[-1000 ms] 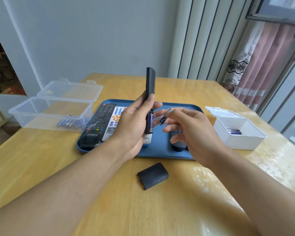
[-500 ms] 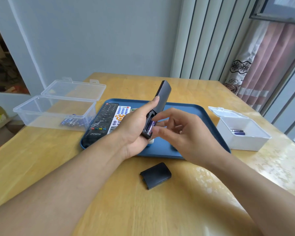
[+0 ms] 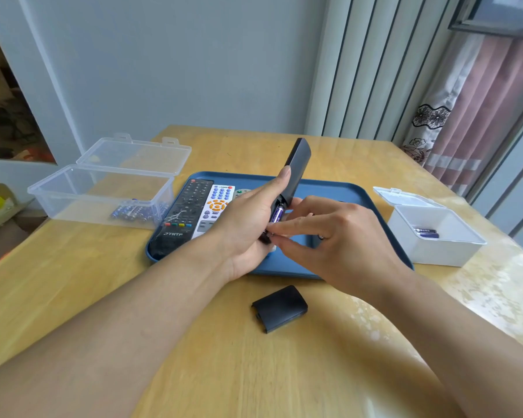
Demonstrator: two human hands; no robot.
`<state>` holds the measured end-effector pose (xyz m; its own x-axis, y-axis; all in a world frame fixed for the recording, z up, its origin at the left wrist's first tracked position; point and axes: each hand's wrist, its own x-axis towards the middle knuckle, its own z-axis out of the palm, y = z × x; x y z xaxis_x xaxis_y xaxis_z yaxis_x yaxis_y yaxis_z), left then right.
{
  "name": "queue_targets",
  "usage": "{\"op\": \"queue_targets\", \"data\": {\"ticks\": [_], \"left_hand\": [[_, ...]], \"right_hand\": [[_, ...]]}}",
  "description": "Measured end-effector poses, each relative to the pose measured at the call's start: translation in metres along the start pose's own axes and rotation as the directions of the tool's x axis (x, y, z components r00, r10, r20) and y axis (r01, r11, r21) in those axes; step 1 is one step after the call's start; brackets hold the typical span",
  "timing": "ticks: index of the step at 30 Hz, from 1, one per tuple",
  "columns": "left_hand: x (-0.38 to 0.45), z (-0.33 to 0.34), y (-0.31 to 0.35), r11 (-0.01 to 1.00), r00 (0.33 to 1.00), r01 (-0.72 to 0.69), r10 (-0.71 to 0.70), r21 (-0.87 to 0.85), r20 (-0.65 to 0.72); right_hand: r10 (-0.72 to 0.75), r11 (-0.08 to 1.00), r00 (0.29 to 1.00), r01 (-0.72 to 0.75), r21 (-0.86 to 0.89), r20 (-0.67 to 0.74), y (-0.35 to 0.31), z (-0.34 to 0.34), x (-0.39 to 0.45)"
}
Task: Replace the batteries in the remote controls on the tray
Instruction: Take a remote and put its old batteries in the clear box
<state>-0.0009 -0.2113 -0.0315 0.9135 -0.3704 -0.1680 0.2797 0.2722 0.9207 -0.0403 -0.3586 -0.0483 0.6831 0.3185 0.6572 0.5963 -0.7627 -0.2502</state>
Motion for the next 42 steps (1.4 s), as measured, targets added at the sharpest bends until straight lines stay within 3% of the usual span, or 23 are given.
{"op": "queue_targets", "data": {"ticks": [4,9,15,18,20,21,22,23,24,26,27,29,31,33,37,40,42], "left_hand": [[0.003,0.004,-0.003,0.997,0.996,-0.054,0.05,-0.061,-0.071],[0.007,0.001,0.002,0.996,0.992,-0.022,0.011,-0.089,-0.127],[0.006,-0.005,0.006,0.993,0.996,0.071,-0.075,-0.091,-0.049],[0.003,-0.004,0.005,0.991,0.997,0.081,-0.082,-0.109,0.0],[0.002,-0.004,0.005,0.991,0.998,0.064,-0.064,-0.113,0.006],[0.003,-0.005,0.005,0.992,0.999,0.044,-0.045,-0.118,-0.004],[0.004,-0.006,0.006,0.991,0.999,0.018,-0.023,-0.135,-0.03],[0.006,-0.007,0.008,0.984,0.997,-0.009,-0.004,-0.176,-0.074],[0.009,-0.009,0.009,0.973,0.992,-0.039,0.012,-0.227,-0.123],[0.015,-0.013,0.013,0.952,0.981,-0.092,0.036,-0.293,-0.191],[0.017,-0.015,0.016,0.942,0.977,-0.11,0.044,-0.318,-0.207],[0.018,-0.019,0.019,0.92,0.972,-0.137,0.053,-0.367,-0.23],[0.019,-0.02,0.021,0.905,0.965,-0.158,0.057,-0.396,-0.255],[0.019,-0.021,0.023,0.885,0.956,-0.194,0.074,-0.424,-0.283],[0.012,-0.025,0.034,0.842,0.912,-0.318,0.147,-0.435,-0.383],[0.003,-0.041,0.047,0.822,0.854,-0.436,0.251,-0.365,-0.455],[-0.004,-0.063,0.058,0.809,0.797,-0.522,0.348,-0.272,-0.494]], "right_hand": [[-0.064,0.991,0.994,0.053,-0.124,-0.084,-0.004,0.005,0.002],[-0.122,0.975,0.979,0.087,-0.206,-0.165,-0.008,0.01,0.005],[-0.189,0.971,0.981,0.191,-0.14,0.029,0.007,0.003,0.004],[-0.192,0.975,0.98,0.196,-0.105,0.041,0.011,-0.002,0.005],[-0.106,0.994,0.994,0.106,-0.007,-0.007,0.005,-0.004,0.007],[0.007,0.993,1.0,-0.004,0.12,-0.025,0.0,-0.007,0.008],[0.159,0.941,0.987,-0.151,0.304,0.0,-0.003,-0.01,0.01],[0.318,0.796,0.944,-0.317,0.515,0.089,-0.007,-0.015,0.013],[0.447,0.562,0.865,-0.471,0.68,0.229,-0.006,-0.018,0.016],[0.554,0.123,0.689,-0.623,0.772,0.467,0.0,-0.024,0.019],[0.572,-0.002,0.627,-0.644,0.765,0.529,0.003,-0.027,0.02],[0.578,-0.138,0.556,-0.654,0.743,0.597,0.006,-0.029,0.023],[0.568,-0.186,0.529,-0.663,0.725,0.63,0.009,-0.029,0.022],[0.538,-0.156,0.538,-0.693,0.704,0.649,0.011,-0.03,0.021],[0.481,0.059,0.535,-0.81,0.583,0.695,0.011,-0.027,0.033],[0.383,0.408,0.522,-0.836,0.367,0.762,0.0,-0.019,0.062],[0.332,0.646,0.499,-0.739,0.193,0.8,-0.013,-0.012,0.091]]}}
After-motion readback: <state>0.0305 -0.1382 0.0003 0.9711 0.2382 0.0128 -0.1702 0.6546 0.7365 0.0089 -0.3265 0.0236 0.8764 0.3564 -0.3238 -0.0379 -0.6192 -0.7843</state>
